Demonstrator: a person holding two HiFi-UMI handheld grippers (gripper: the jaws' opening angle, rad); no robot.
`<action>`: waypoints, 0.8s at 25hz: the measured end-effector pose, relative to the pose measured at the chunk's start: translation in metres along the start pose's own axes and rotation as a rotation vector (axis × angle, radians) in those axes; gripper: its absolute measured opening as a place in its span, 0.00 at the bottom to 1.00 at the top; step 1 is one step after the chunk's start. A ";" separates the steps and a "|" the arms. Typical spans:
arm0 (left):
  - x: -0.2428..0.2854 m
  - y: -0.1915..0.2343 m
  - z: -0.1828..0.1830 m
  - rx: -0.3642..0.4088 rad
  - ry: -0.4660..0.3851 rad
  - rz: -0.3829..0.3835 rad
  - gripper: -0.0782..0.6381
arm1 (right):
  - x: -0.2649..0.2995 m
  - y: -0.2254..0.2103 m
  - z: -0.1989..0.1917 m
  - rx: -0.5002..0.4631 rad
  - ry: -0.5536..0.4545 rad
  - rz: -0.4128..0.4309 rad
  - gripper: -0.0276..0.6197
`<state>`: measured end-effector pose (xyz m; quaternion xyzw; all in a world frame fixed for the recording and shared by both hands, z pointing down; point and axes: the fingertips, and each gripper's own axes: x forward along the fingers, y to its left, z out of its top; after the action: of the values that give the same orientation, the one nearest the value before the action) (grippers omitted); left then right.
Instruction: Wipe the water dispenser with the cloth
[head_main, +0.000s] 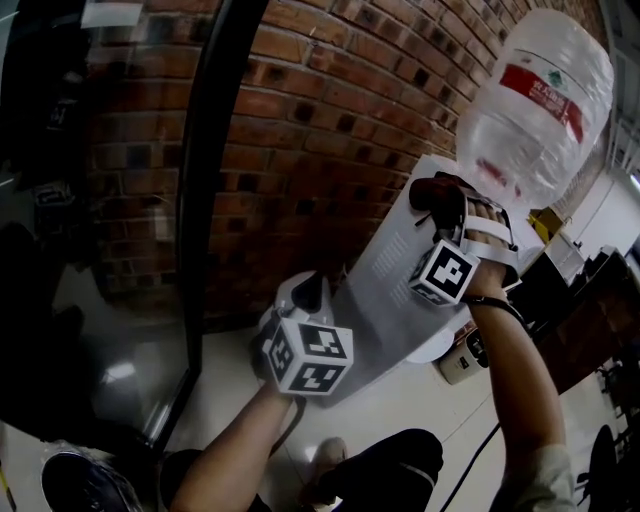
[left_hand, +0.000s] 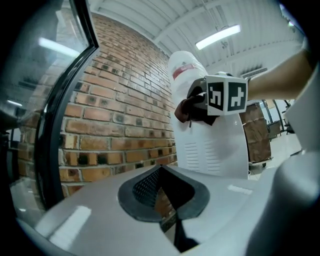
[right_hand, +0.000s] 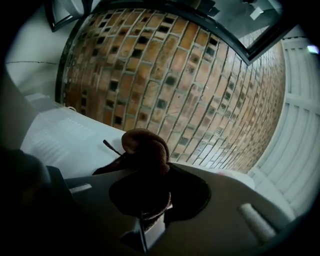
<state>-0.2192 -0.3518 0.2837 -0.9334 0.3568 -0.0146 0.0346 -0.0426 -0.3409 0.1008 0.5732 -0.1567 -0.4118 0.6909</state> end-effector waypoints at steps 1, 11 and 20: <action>0.001 0.003 -0.001 -0.005 0.002 0.003 0.11 | 0.000 0.007 0.003 -0.009 -0.003 0.012 0.16; 0.003 0.008 -0.020 -0.001 0.050 0.004 0.11 | -0.025 0.100 0.029 -0.108 -0.057 0.175 0.16; -0.011 0.010 -0.045 0.059 0.127 0.000 0.11 | -0.054 0.182 0.049 -0.152 -0.119 0.300 0.16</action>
<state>-0.2363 -0.3541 0.3279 -0.9292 0.3576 -0.0845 0.0394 -0.0384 -0.3319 0.2961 0.4639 -0.2497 -0.3479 0.7755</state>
